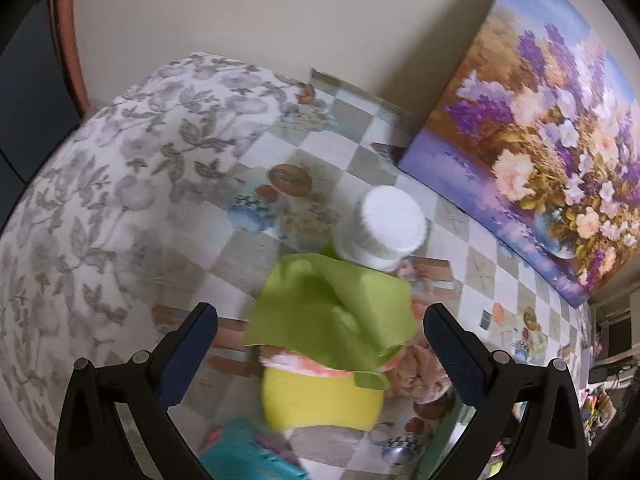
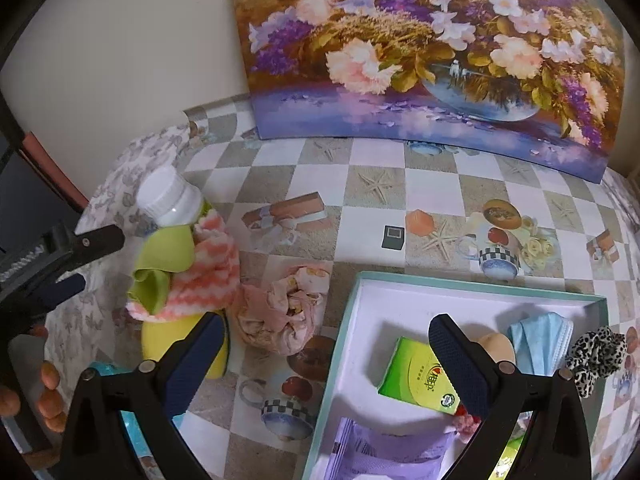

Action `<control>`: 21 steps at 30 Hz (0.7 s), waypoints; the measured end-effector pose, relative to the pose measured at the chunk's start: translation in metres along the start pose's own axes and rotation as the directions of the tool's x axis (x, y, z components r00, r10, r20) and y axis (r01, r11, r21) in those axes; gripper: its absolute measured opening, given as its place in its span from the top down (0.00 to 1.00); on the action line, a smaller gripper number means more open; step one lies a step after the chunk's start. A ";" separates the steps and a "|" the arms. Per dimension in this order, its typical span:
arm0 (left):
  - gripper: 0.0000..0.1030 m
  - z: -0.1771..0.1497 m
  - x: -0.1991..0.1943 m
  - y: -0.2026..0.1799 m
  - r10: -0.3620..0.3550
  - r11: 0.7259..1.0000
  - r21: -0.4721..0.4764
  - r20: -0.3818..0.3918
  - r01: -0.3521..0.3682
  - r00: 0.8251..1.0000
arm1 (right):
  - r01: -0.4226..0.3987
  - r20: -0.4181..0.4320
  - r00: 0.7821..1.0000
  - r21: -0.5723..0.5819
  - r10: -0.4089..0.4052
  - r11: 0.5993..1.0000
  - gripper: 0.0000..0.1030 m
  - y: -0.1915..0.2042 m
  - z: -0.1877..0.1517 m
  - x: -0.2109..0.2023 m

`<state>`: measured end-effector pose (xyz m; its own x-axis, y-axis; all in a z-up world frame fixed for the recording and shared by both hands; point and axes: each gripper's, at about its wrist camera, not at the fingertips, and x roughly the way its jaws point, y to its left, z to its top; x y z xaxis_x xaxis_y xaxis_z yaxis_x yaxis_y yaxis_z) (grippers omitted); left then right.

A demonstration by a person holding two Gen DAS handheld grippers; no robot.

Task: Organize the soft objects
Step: 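Move both empty tools back from the tray to the pile, then grasp the pink floral fabric with the right tool while the left tool grasps the green cloth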

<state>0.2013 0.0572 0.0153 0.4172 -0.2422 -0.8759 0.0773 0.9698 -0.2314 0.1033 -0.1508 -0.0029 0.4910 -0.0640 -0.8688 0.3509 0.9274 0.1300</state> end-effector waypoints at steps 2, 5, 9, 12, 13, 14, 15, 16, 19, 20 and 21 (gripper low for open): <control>0.01 -0.001 0.005 -0.008 -0.022 1.000 0.003 -0.019 0.022 1.000 | -0.021 0.001 1.000 0.001 0.021 1.000 0.00 0.001 0.001 0.003; 0.01 -0.002 0.014 -0.018 -0.018 1.000 0.020 -0.041 0.019 0.999 | -0.070 0.004 0.998 -0.006 0.070 0.998 0.02 0.005 0.004 0.007; 0.02 -0.002 0.025 -0.025 -0.022 0.999 0.029 -0.052 0.023 0.998 | -0.080 -0.011 0.997 -0.061 0.079 0.995 0.15 0.017 0.004 0.020; 0.05 -0.001 0.032 -0.027 -0.018 0.999 0.035 -0.058 0.020 0.998 | -0.097 -0.037 0.995 -0.073 0.095 0.993 0.24 0.020 0.002 0.032; 0.08 -0.001 0.034 -0.026 -0.016 0.999 0.033 -0.061 0.018 0.998 | -0.099 -0.047 0.994 -0.082 0.096 0.992 0.27 0.021 0.001 0.037; 0.12 -0.001 0.036 -0.025 -0.016 0.999 0.030 -0.065 0.018 0.998 | -0.099 -0.051 0.994 -0.088 0.095 0.991 0.32 0.022 0.000 0.039; 0.21 -0.001 0.039 -0.024 -0.018 1.000 0.024 -0.074 0.020 0.997 | -0.098 -0.055 0.994 -0.098 0.093 0.990 0.34 0.024 -0.001 0.042; 0.27 -0.001 0.042 -0.023 -0.022 1.000 0.019 -0.083 0.024 0.996 | -0.098 -0.060 0.994 -0.106 0.092 0.990 0.35 0.025 -0.002 0.045; 0.33 -0.001 0.048 -0.020 -0.032 0.999 0.005 -0.098 0.033 0.995 | -0.097 -0.077 0.993 -0.113 0.089 0.989 0.37 0.027 -0.005 0.053; 0.37 -0.002 0.049 -0.019 -0.034 0.999 0.002 -0.100 0.034 0.994 | -0.098 -0.083 0.993 -0.115 0.088 0.989 0.40 0.027 -0.006 0.056; 0.45 -0.002 0.050 -0.019 -0.042 0.999 -0.002 -0.104 0.042 0.994 | -0.099 -0.090 0.992 -0.117 0.089 0.988 0.42 0.028 -0.007 0.058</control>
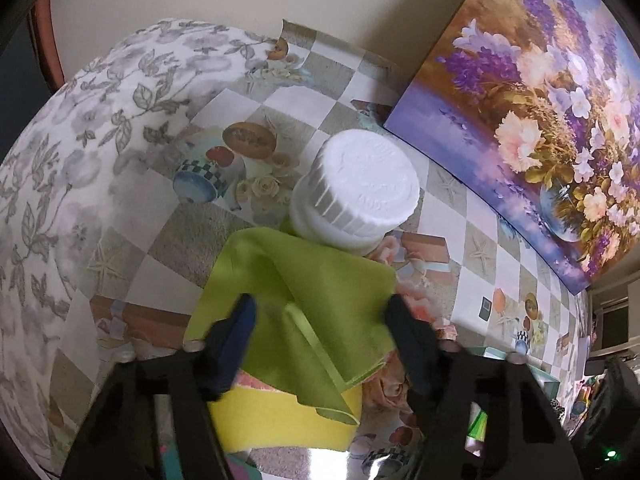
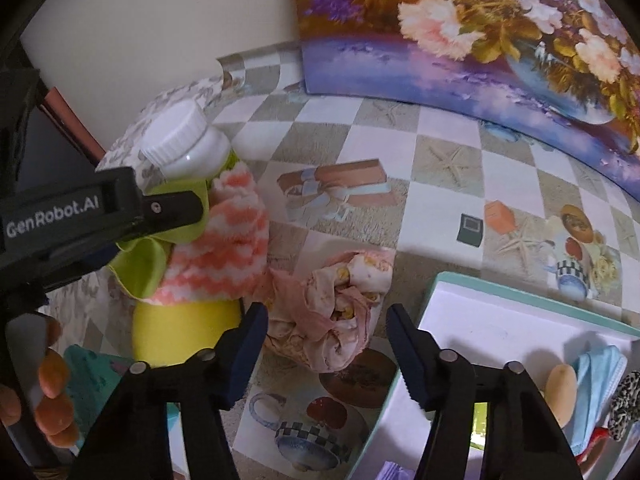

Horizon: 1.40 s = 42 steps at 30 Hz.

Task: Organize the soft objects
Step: 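Grasp the pink floral fabric with the right tool while the left tool grasps the green cloth, then carry the pink fabric and green cloth over the white tray and open both tools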

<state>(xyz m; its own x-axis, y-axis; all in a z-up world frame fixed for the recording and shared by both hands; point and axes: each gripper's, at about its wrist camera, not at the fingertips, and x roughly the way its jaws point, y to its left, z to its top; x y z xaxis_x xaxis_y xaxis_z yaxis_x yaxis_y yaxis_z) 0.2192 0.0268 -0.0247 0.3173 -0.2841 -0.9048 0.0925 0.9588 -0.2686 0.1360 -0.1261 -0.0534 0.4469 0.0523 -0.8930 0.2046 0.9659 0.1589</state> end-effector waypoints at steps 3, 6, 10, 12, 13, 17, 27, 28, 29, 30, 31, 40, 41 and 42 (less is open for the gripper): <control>0.55 0.000 0.001 0.002 -0.034 0.999 -0.020 -0.008 0.034 0.999 | 0.004 -0.019 1.000 -0.006 -0.005 1.000 0.49 0.001 -0.004 0.009; 0.64 0.001 -0.002 0.004 -0.042 0.999 -0.030 0.001 0.042 0.999 | 0.009 -0.028 1.000 -0.007 -0.009 1.000 0.58 0.001 -0.007 0.014; 0.72 0.003 -0.007 0.006 -0.064 0.997 -0.047 0.015 0.065 0.998 | 0.002 -0.022 1.000 -0.011 -0.002 1.000 0.68 0.001 -0.008 0.015; 0.76 0.003 -0.010 0.007 -0.067 0.996 -0.052 0.023 0.068 0.997 | -0.004 -0.015 1.000 -0.017 0.004 1.000 0.75 0.001 -0.008 0.013; 0.79 0.003 -0.011 0.008 -0.067 0.996 -0.054 0.028 0.068 0.997 | -0.003 -0.013 1.000 -0.018 0.003 1.000 0.79 0.002 -0.007 0.013; 0.85 0.002 -0.013 0.010 -0.071 0.995 -0.064 0.038 0.073 0.997 | -0.005 -0.006 1.000 -0.020 0.005 1.000 0.87 0.001 -0.008 0.011; 0.90 0.004 -0.029 0.010 -0.091 0.993 -0.069 0.076 0.096 0.993 | -0.024 0.057 0.998 -0.009 0.024 1.000 0.91 0.000 0.000 -0.015; 0.91 0.004 -0.034 0.010 -0.095 0.993 -0.067 0.086 0.101 0.992 | -0.023 0.069 0.997 -0.008 0.024 1.000 0.91 0.000 0.001 -0.020; 0.91 0.004 -0.039 0.009 -0.100 0.992 -0.065 0.096 0.106 0.990 | -0.024 0.079 0.997 -0.007 0.024 1.000 0.91 -0.001 0.001 -0.025; 0.91 0.005 -0.042 0.008 -0.104 0.992 -0.064 0.104 0.111 0.989 | -0.026 0.089 0.996 -0.005 0.027 1.000 0.91 -0.001 0.002 -0.029; 0.91 0.005 -0.045 0.007 -0.106 0.992 -0.063 0.110 0.113 0.988 | -0.030 0.100 0.995 -0.003 0.030 1.000 0.91 -0.001 0.003 -0.035; 0.91 0.002 -0.091 -0.005 -0.140 0.988 -0.032 0.188 0.148 0.972 | -0.020 0.182 0.983 0.010 0.017 1.000 0.91 -0.005 0.005 -0.082; 0.91 0.000 -0.095 -0.007 -0.142 0.988 -0.027 0.193 0.150 0.971 | -0.018 0.189 0.982 0.014 0.015 1.000 0.91 -0.007 0.005 -0.087; 0.91 -0.002 -0.102 -0.010 -0.147 0.988 -0.017 0.201 0.154 0.968 | -0.016 0.194 0.981 0.019 0.012 1.000 0.91 -0.009 0.004 -0.092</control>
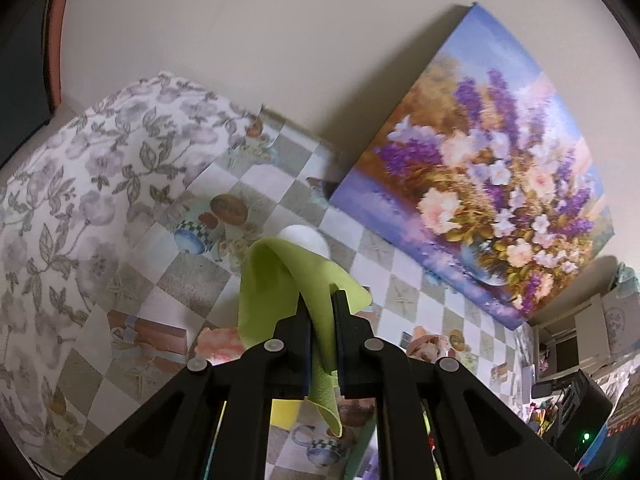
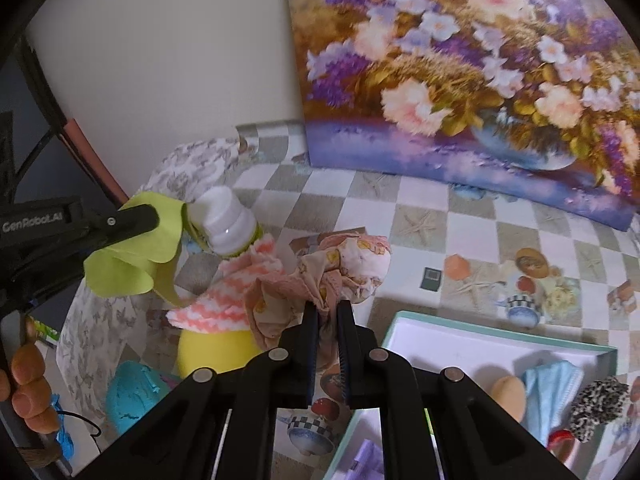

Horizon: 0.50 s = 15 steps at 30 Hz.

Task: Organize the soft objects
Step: 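Carry the pink fabric and green cloth over the white tray and open both tools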

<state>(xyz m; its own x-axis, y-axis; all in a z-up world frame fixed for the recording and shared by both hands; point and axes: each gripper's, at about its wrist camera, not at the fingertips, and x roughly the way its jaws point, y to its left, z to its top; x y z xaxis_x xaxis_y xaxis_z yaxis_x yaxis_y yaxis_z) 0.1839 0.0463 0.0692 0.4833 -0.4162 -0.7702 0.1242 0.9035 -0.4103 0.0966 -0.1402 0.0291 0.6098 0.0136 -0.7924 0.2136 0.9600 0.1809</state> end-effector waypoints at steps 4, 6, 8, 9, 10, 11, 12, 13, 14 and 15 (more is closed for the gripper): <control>0.91 -0.003 -0.022 -0.013 -0.014 0.999 0.034 0.034 0.013 0.999 | 0.025 0.026 0.999 0.013 -0.025 1.000 0.91 -0.009 0.000 -0.023; 0.91 -0.005 -0.031 -0.021 -0.018 0.998 0.057 0.050 0.015 0.999 | 0.045 0.040 0.998 0.024 -0.046 0.999 0.91 -0.017 0.001 -0.036; 0.91 -0.008 -0.038 -0.031 -0.023 0.996 0.086 0.061 0.017 0.998 | 0.065 0.051 0.996 0.039 -0.067 0.997 0.91 -0.025 0.001 -0.046; 0.91 -0.010 -0.041 -0.036 -0.023 0.995 0.100 0.063 0.017 0.998 | 0.076 0.057 0.995 0.051 -0.079 0.996 0.91 -0.031 0.000 -0.052; 0.91 -0.012 -0.043 -0.043 -0.026 0.993 0.116 0.063 0.019 0.998 | 0.082 0.061 0.994 0.058 -0.085 0.995 0.91 -0.035 0.001 -0.056; 0.91 -0.013 -0.043 -0.047 -0.028 0.992 0.125 0.061 0.021 0.998 | 0.089 0.066 0.993 0.070 -0.094 0.994 0.91 -0.041 0.000 -0.062; 0.91 -0.016 -0.043 -0.052 -0.032 0.990 0.137 0.057 0.024 0.998 | 0.099 0.071 0.992 0.084 -0.105 0.992 0.91 -0.048 0.000 -0.067; 0.91 -0.018 -0.043 -0.059 -0.036 0.988 0.154 0.050 0.027 0.998 | 0.111 0.073 0.990 0.094 -0.119 0.989 0.91 -0.055 0.000 -0.071; 0.91 -0.021 -0.042 -0.066 -0.041 0.985 0.170 0.041 0.033 0.998 | 0.125 0.074 0.988 0.105 -0.133 0.987 0.91 -0.061 -0.001 -0.075; 0.91 -0.024 -0.040 -0.073 -0.046 0.982 0.186 0.032 0.039 0.998 | 0.138 0.074 0.986 0.115 -0.147 0.984 0.91 -0.067 -0.001 -0.078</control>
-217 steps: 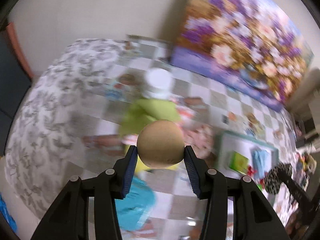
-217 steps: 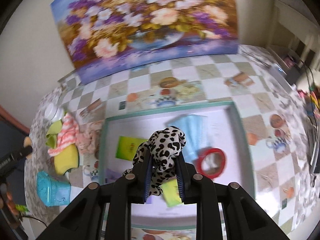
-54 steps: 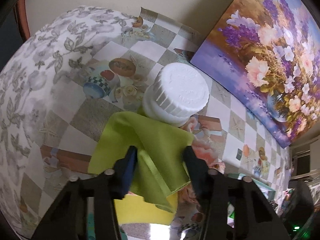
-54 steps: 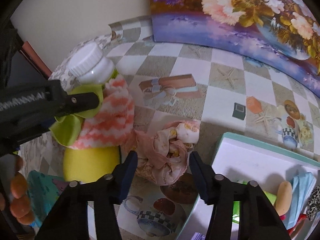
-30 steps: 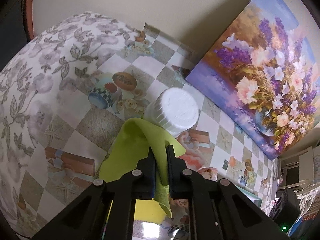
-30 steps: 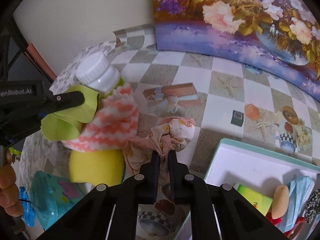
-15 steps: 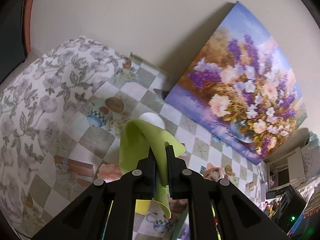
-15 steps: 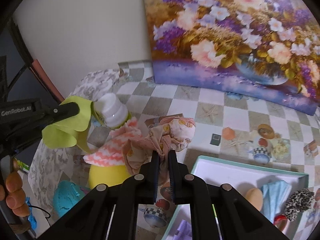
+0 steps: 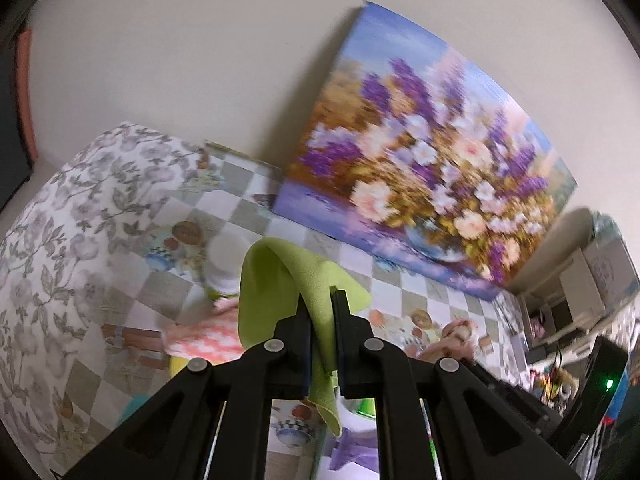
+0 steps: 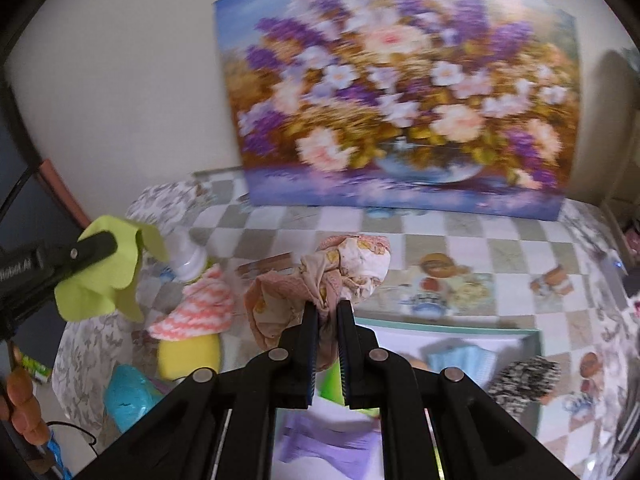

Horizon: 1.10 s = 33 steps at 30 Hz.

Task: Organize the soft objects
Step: 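Carry the pink fabric and green cloth over the white tray and open both tools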

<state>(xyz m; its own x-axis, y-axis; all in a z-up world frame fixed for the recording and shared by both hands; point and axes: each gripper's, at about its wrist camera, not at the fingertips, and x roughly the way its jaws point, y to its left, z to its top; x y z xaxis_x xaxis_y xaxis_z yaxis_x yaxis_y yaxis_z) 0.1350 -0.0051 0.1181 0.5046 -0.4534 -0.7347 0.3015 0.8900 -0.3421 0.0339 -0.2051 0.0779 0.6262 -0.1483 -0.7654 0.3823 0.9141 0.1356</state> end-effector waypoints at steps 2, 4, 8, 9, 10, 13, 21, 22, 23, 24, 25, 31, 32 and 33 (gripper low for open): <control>0.91 -0.003 0.005 -0.015 -0.010 0.999 0.032 -0.019 0.011 1.000 | 0.037 -0.007 0.999 0.029 -0.037 0.999 0.91 -0.019 0.000 -0.003; 0.91 -0.007 0.011 -0.032 -0.025 0.997 0.068 -0.046 0.028 0.999 | 0.065 -0.023 0.998 0.056 -0.064 0.996 0.91 -0.036 -0.002 -0.003; 0.91 -0.023 0.029 -0.062 -0.054 0.991 0.119 -0.110 0.067 0.992 | 0.135 -0.077 0.989 0.127 -0.126 0.983 0.91 -0.077 -0.010 0.001; 0.91 -0.028 0.034 -0.069 -0.059 0.989 0.131 -0.128 0.075 0.990 | 0.146 -0.087 0.987 0.140 -0.135 0.979 0.91 -0.085 -0.012 0.001; 0.91 -0.034 0.040 -0.079 -0.065 0.985 0.146 -0.149 0.087 0.987 | 0.156 -0.095 0.985 0.156 -0.143 0.975 0.91 -0.094 -0.014 0.002; 0.91 -0.047 0.050 -0.098 -0.068 0.977 0.184 -0.185 0.103 0.980 | 0.180 -0.111 0.981 0.192 -0.161 0.965 0.91 -0.116 -0.017 0.001; 0.91 -0.089 0.092 -0.136 -0.044 0.956 0.260 -0.321 0.132 0.946 | 0.223 -0.219 0.960 0.214 -0.176 0.951 0.90 -0.144 -0.035 0.029; 0.91 -0.096 0.100 -0.139 -0.030 0.954 0.269 -0.343 0.129 0.939 | 0.239 -0.254 0.950 0.214 -0.182 0.947 0.90 -0.145 -0.040 0.038; 0.91 -0.100 0.105 -0.140 -0.018 0.952 0.278 -0.355 0.124 0.935 | 0.244 -0.274 0.944 0.216 -0.182 0.945 0.90 -0.147 -0.044 0.044; 0.91 -0.104 0.108 -0.140 -0.008 0.951 0.286 -0.361 0.119 0.932 | 0.245 -0.287 0.941 0.219 -0.178 0.944 0.90 -0.148 -0.047 0.047; 0.91 -0.109 0.113 -0.142 0.010 0.947 0.300 -0.371 0.110 0.929 | 0.240 -0.300 0.939 0.223 -0.168 0.945 0.90 -0.149 -0.050 0.052; 0.91 -0.124 0.130 -0.141 0.068 0.940 0.331 -0.406 0.077 0.911 | 0.250 -0.335 0.928 0.223 -0.166 0.942 0.87 -0.151 -0.059 0.062; 0.91 -0.127 0.133 -0.141 0.080 0.938 0.340 -0.412 0.072 0.908 | 0.252 -0.346 0.924 0.225 -0.165 0.941 0.87 -0.152 -0.061 0.065; 0.91 -0.128 0.135 -0.142 0.086 0.936 0.344 -0.416 0.069 0.905 | 0.255 -0.357 0.920 0.229 -0.163 0.939 0.87 -0.153 -0.064 0.067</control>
<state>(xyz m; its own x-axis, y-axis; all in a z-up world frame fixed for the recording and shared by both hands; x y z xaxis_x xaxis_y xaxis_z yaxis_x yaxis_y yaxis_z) 0.0567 -0.1860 -0.0077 0.1462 -0.3139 -0.9381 0.5955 0.7852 -0.1699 -0.0256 -0.3307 -0.0346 0.2715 -0.1505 -0.9506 0.6744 0.7344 0.0764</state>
